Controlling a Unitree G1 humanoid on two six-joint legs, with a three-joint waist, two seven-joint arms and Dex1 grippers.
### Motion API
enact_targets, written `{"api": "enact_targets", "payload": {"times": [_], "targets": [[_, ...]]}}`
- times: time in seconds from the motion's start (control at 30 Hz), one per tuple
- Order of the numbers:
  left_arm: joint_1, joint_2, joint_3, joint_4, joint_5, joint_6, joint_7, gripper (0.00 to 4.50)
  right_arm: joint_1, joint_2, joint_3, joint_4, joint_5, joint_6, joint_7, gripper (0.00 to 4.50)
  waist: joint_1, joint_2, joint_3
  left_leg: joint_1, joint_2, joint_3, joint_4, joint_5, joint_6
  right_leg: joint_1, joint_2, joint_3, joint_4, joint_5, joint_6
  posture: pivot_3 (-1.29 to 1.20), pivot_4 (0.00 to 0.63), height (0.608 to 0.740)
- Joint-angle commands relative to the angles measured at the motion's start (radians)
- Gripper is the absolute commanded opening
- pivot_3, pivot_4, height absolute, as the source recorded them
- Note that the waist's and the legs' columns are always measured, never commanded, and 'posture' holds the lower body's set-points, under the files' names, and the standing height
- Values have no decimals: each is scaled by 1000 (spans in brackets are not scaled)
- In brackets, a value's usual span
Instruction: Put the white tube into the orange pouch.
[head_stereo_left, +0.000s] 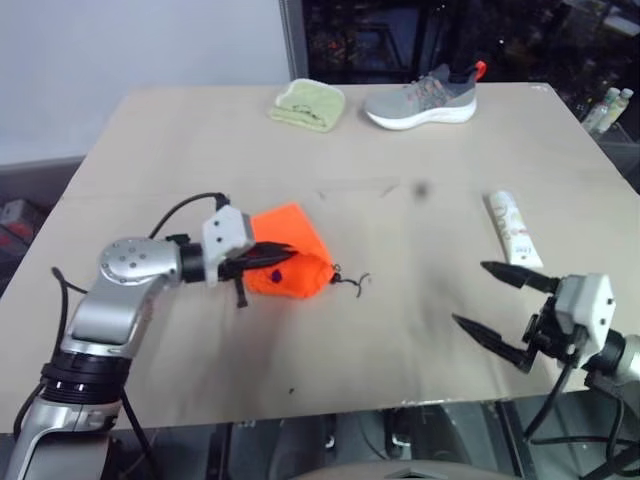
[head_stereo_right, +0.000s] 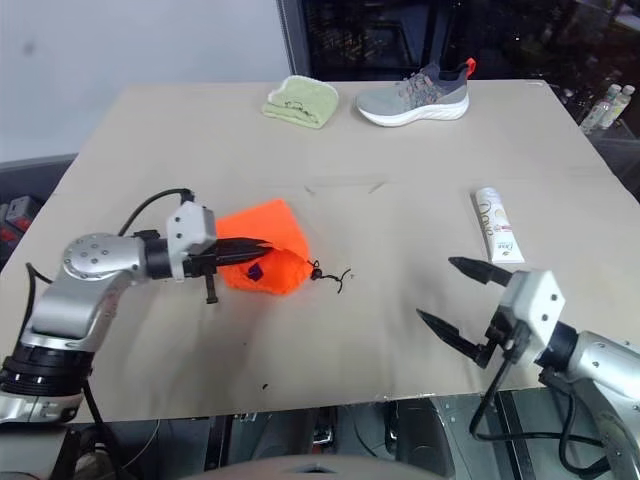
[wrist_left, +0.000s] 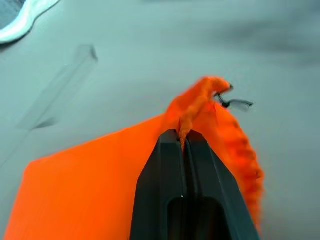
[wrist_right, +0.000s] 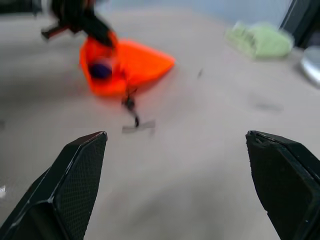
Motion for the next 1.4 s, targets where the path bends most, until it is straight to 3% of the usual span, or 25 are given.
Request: {"api": "enact_targets", "payload": {"times": [0.03,0.23,0.43,0.67,0.73,0.8,0.87,0.9,0.97,1.17,1.4], "targets": [[-13,14,70,-89,-90,107,33,83,-83,-33,-24,76,-23,37,-47,4500,1,0,0,0,0,0,0,0,0,0,0,0,0,0,0,0,150,740],[-210,-54,47,-113,-157,311,185,83,-394,-39,83,344,-265,235,-350,4500,5,-1,0,-1,-1,-1,4,0,-1,1,0,0,2,0,0,0,150,740],[-398,-145,-14,-76,-120,402,303,83,-604,-12,174,583,-406,429,-512,4500,1,-1,0,-2,-2,1,4,3,-4,-1,2,3,3,4,2,0,150,740],[-445,-232,-37,-99,-81,429,422,83,-664,26,225,729,-428,559,-495,4500,-4,-1,0,-1,-2,3,-1,3,-5,-2,3,5,2,5,1,0,150,740],[-434,-239,-41,-120,-80,439,435,0,-666,30,215,734,-421,572,-484,3999,-5,-1,0,0,-2,4,0,3,-5,-1,3,5,2,3,4,0,150,740],[-420,-238,-47,-131,-77,447,444,0,-660,32,205,718,-412,581,-469,3386,-5,-1,0,0,-1,3,0,3,-5,-1,3,5,2,3,5,0,150,740],[-403,-229,-56,-140,-73,453,444,0,-644,39,192,682,-400,560,-454,2106,-2,-1,0,1,-1,3,0,3,-5,0,2,5,3,2,5,0,150,740],[-395,-225,-59,-141,-72,460,444,0,-633,44,182,655,-387,535,-438,1994,0,-1,0,1,-1,3,0,3,-5,0,2,5,3,2,5,0,150,740],[-382,-219,-68,-141,-62,458,441,0,-601,40,166,574,-363,491,-399,1146,0,-1,0,1,-1,2,0,3,-5,0,2,5,3,3,5,0,150,740],[-375,-214,-81,-153,-65,490,422,0,-478,23,117,210,-171,539,-260,1146,-2,-1,0,0,-1,3,0,3,-5,-1,3,5,3,3,5,0,150,740],[-430,-232,-163,-108,-9,474,409,0,-487,58,120,-86,175,745,-270,1146,3,-1,0,0,-1,1,0,3,-5,-1,2,4,2,2,4,0,150,740]]}}
